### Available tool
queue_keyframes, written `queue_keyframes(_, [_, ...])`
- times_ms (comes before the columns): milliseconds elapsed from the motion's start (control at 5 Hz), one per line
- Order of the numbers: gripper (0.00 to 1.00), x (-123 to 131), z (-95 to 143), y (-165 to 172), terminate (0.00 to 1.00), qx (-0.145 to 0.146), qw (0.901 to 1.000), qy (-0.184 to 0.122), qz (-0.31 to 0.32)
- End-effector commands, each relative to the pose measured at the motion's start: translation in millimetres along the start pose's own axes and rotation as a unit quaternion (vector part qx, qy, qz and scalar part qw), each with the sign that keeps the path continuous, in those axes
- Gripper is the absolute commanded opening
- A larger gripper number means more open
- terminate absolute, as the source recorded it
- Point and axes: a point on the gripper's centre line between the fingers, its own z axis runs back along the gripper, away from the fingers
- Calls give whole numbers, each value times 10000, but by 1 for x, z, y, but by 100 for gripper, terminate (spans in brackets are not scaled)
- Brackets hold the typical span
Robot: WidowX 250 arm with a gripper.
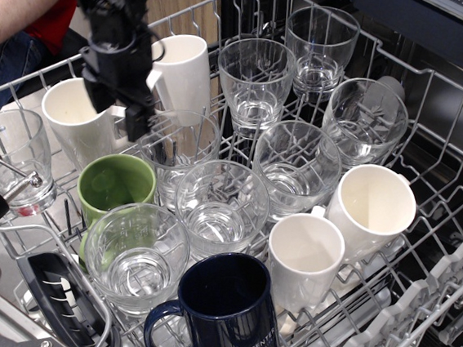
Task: Pick up green mug
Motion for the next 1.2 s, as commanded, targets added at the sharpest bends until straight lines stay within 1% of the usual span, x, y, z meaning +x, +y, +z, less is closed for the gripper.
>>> queue_keyframes(0, [100, -2, -19, 32, 0, 259, 9983, -119, -502])
queue_keyframes(200, [100, -8, -31, 34, 0, 209, 9973, 44, -700])
queue_keyframes(400, [100, -17, -38, 29, 0, 18, 9971, -2, -766])
queue_keyframes(600, [100, -22, -40, 24, 0, -11, 9968, 4, -803])
queue_keyframes(800, [100, -24, -56, 20, 0, 95, 9970, -60, -762])
queue_keyframes(1000, [100, -26, -67, 17, 0, 121, 9973, -24, -726])
